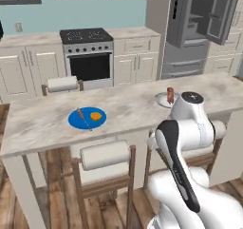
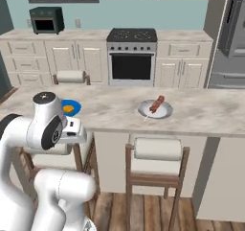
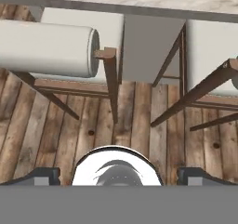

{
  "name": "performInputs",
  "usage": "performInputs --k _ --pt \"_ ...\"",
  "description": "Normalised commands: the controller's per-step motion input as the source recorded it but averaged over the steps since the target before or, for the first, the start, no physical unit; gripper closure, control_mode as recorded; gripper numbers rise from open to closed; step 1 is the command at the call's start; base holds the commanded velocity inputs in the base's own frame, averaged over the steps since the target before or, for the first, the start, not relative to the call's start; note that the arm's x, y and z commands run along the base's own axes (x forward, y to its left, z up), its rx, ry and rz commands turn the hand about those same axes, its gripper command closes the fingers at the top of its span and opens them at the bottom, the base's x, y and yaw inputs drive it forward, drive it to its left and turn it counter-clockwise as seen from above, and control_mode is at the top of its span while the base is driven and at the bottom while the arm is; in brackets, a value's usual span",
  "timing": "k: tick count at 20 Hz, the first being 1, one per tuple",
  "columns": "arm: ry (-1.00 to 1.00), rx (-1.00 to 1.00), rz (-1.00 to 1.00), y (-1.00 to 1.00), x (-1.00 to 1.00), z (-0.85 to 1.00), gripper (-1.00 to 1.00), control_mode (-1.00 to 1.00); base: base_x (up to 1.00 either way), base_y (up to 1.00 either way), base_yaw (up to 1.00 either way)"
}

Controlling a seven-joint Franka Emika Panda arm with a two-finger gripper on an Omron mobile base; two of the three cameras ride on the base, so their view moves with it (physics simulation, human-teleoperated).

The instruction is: Pick up the orange and tangerine from the fridge and place one fruit on each plate on the dining counter.

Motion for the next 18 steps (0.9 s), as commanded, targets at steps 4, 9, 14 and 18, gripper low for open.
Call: performInputs --k 4,9,14,18 --pt "0.00 0.00 0.00 0.00 0.00 0.00 -1.00 1.00 -0.29 -1.00 0.07" --pt "0.00 0.00 0.00 0.00 0.00 0.00 -1.00 1.00 -0.18 -1.00 0.07" --pt "0.00 0.00 0.00 0.00 0.00 0.00 -1.00 1.00 -0.02 -1.00 0.08" --pt "0.00 0.00 0.00 0.00 0.00 0.00 -1.00 1.00 0.11 -1.00 0.10"
